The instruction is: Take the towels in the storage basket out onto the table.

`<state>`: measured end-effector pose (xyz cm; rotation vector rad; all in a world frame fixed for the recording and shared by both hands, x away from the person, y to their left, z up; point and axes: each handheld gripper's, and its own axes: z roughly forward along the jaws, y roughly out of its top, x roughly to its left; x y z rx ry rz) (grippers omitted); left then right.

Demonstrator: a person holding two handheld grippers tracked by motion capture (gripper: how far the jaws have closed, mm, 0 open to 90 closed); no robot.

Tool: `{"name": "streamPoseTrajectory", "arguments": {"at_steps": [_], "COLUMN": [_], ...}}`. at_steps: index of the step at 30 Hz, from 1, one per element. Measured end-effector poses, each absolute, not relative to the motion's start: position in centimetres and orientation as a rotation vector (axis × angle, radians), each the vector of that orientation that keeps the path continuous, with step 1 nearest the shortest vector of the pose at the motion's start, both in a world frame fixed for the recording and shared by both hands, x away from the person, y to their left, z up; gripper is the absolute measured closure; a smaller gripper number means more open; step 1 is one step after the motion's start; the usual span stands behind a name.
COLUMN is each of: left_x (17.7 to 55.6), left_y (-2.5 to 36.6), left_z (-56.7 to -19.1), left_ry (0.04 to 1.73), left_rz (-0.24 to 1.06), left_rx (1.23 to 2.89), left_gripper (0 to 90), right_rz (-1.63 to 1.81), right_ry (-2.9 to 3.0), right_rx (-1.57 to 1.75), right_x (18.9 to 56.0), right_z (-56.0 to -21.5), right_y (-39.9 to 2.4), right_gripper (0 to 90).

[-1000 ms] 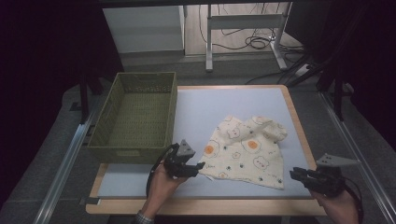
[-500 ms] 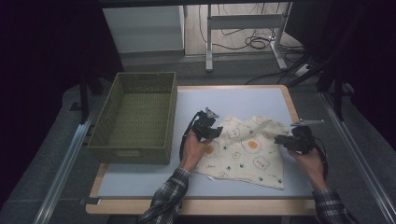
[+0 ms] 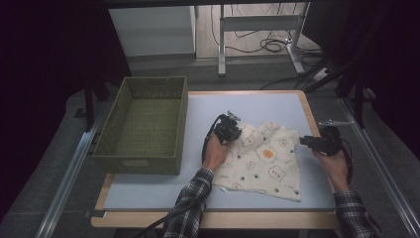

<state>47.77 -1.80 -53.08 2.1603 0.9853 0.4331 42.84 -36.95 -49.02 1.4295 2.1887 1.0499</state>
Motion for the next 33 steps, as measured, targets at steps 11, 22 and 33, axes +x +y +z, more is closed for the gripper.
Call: {"name": "streamPoseTrajectory", "arguments": {"at_steps": [11, 22, 33], "left_x": [49.0, 51.9, 52.7], "left_y": [2.8, 2.2, 1.6], "left_z": [-51.2, -52.2, -53.6], "left_ry": [1.1, 1.119, 1.116], "left_rz": [0.499, 0.46, 0.386], "left_rx": [2.054, 2.023, 2.051], "left_gripper": [63.7, 58.8, 73.6], "right_rz": [1.031, 1.0, 0.882], "right_ry": [2.172, 2.122, 2.172], "right_rx": [1.431, 1.448, 1.421], "right_x": [44.3, 47.3, 48.6], "right_z": [-49.4, -49.8, -51.3], "right_y": [-36.6, -35.7, -34.0], "right_gripper": [66.3, 67.3, 84.8]}}
